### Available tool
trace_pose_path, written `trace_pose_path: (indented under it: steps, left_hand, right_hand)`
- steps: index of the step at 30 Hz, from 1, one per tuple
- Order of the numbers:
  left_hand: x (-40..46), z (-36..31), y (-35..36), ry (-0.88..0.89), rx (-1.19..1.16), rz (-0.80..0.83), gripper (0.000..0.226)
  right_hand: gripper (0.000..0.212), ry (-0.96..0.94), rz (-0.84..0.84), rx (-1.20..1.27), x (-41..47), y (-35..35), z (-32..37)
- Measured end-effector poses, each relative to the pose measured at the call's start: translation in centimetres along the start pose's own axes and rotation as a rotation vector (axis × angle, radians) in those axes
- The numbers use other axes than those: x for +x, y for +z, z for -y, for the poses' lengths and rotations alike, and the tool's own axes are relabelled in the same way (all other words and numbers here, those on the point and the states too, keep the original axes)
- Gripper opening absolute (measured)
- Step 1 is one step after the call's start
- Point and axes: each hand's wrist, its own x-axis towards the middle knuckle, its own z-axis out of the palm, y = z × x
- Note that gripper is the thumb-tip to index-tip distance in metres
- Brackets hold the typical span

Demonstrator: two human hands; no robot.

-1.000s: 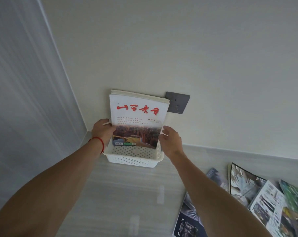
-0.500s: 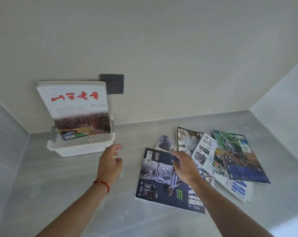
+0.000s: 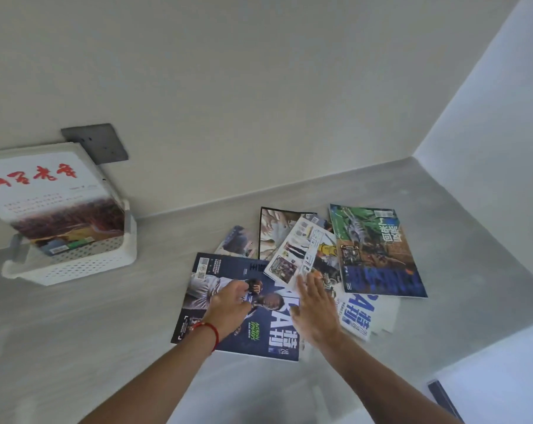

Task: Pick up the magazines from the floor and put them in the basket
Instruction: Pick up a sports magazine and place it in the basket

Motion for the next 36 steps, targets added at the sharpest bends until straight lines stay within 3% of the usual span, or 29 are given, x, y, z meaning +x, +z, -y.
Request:
trace_pose_path:
  steps: [3, 6, 9, 12, 15, 20, 24, 27, 29, 33, 36]
  left_hand:
    - [0.6, -0.8, 1.7, -0.033, 0.092, -0.188, 0.046]
    - [1.1, -0.3, 1.6, 0.107, 0.388, -0.289, 0.061]
    - [2.3, 0.4, 0.4, 0.198, 0.600, -0.179, 0.072]
    - [3.7, 1.2, -1.0, 0.056, 0.712, -0.043, 0.090]
    - [2.9, 3.1, -1.5, -0.082, 0.627, 0.007, 0.092]
    - [-1.6, 6.5, 0.7, -0.186, 0.607, -0.294, 0.066]
    - [-2.4, 7.4, 0.1, -0.326, 0.378, -0.187, 0.074]
    - [-3.2, 7.8, -1.4, -0.209, 0.069, -0.065, 0.044]
    - [-3.9, 8.2, -2.7, -0.090, -0.048, -0.036, 0.044]
    - [-5.4, 9.2, -6.6, 0.020, -0.157, -0.129, 0.020]
    - [-6.3, 10.5, -10.3, 0.041, -0.271, -0.191, 0.013]
  right_hand:
    - [0.067, -0.290, 0.015, -0.023, -1.6, 0.6, 1.1]
    - [0.062, -0.623, 0.051, -0.034, -3.3, 2.1, 1.7]
    - [0.052, -0.932, 0.120, -0.003, -3.9, 3.1, 1.7]
    - [0.035, -1.084, 0.201, 0.067, -3.4, 2.7, 1.3]
    - [0.029, -1.001, 0.073, 0.091, -2.5, 2.2, 0.1]
    - [0.026, -0.835, -0.089, 0.034, -3.1, 3.7, -0.3]
    - [0.013, -0.657, -0.242, 0.202, -4.6, 4.8, 1.1]
    - [0.025, -0.485, -0.293, 0.239, -5.2, 5.1, 2.2]
    - [0.037, -0.370, -0.315, 0.235, -4.9, 4.9, 3.0]
    - [0.065, -0.175, -0.233, 0.400, -3.8, 3.5, 5.3]
    - [0.060, -0.126, -0.129, 0.662, -2.9, 1.7, 9.2]
